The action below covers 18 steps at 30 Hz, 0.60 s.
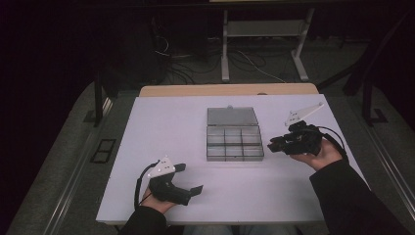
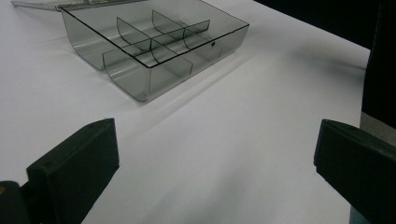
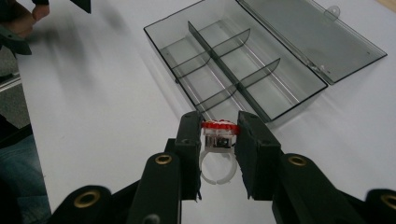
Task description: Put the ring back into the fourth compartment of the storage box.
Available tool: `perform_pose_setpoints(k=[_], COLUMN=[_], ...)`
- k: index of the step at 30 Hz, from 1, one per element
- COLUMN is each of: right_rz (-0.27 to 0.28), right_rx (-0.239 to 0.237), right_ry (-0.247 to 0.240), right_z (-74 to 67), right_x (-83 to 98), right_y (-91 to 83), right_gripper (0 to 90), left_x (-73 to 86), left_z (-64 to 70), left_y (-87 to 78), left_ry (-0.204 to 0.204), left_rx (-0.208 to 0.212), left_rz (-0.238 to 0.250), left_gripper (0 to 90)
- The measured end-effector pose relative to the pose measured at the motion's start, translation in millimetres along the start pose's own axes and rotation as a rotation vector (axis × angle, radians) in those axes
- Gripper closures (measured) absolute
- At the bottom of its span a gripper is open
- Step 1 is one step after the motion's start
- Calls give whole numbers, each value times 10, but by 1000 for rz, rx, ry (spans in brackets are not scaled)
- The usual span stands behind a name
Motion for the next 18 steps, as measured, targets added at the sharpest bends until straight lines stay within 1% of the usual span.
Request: perform_pose_setpoints(k=[9,18], right_rz=[-5,-16], right_rx=[-9,-17], right_ry=[-18,-31], right_z=[-9,12], right_x=[-172,-341], right_y=[85,203], right_gripper=[696,696], left_x=[-3,-5], left_z=[3,4], left_y=[-1,-1], left_ry=[5,8], left_rx=[2,5], left_rz=[3,4], left_gripper=[0,0])
Point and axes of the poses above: each handheld gripper's, and its own axes: y roughly forward along the jaws, x roughly out of its underside, z roughly to its right, the point moved 2 cm from there along y, roughly forward along the jaws, and after that the axes turned 15 degrees about -x, right-handed, at the moved point
